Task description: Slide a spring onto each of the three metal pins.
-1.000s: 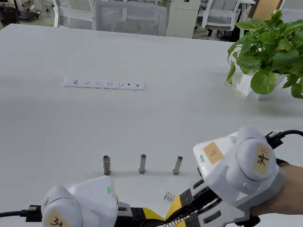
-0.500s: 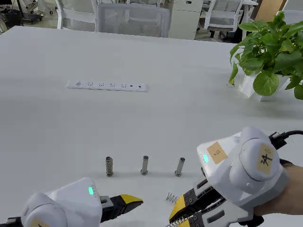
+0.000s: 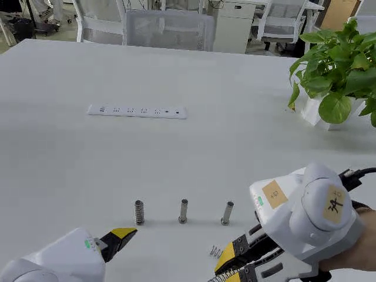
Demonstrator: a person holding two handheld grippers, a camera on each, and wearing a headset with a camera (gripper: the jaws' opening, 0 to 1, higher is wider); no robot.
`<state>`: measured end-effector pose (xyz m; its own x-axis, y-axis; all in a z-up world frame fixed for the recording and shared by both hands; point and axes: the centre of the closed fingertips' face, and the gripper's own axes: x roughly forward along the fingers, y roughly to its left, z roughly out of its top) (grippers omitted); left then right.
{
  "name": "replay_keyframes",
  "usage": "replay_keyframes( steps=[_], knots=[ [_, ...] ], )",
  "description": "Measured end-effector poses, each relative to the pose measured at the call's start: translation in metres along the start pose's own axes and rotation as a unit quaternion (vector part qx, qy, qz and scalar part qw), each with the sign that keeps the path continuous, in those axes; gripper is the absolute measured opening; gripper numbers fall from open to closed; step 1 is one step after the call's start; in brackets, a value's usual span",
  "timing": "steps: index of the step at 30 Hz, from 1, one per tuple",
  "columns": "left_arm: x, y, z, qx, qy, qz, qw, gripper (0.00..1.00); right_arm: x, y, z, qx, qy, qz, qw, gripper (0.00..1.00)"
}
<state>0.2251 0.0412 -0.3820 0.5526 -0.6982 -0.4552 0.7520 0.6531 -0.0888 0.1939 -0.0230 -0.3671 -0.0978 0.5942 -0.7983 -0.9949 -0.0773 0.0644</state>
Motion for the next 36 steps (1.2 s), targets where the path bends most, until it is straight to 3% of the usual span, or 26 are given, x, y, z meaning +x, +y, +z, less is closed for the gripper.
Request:
replay_keyframes(
  steps=[1, 4, 12, 21, 27, 36],
  knots=[
    [-0.002, 0.004, -0.004, 0.001, 0.012, 0.013, 0.9998, 0.99, 0.0, -0.001, 0.0, -0.002, 0.001, 0.0, 1.0, 0.08],
    [-0.003, 0.005, -0.001, -0.003, 0.007, 0.014, 0.9999, 0.99, 0.0, -0.002, 0.0, -0.005, 0.003, -0.001, 1.0, 0.08],
    [-0.011, 0.016, -0.004, -0.021, 0.002, 0.047, 0.9987, 0.99, -0.002, -0.01, 0.001, -0.024, 0.017, 0.0, 0.9996, 0.08],
    [-0.016, 0.021, -0.011, -0.029, 0.008, 0.064, 0.9975, 0.99, -0.009, -0.044, 0.007, -0.076, 0.061, -0.024, 0.995, 0.08],
    [-0.018, 0.024, -0.013, -0.026, 0.009, 0.073, 0.997, 0.99, -0.014, -0.065, 0.019, -0.091, 0.071, -0.03, 0.9928, 0.08],
    [-0.021, 0.027, -0.014, -0.027, 0.009, 0.081, 0.9963, 0.99, -0.017, -0.097, 0.025, -0.126, 0.115, -0.032, 0.9849, 0.08]
  ],
)
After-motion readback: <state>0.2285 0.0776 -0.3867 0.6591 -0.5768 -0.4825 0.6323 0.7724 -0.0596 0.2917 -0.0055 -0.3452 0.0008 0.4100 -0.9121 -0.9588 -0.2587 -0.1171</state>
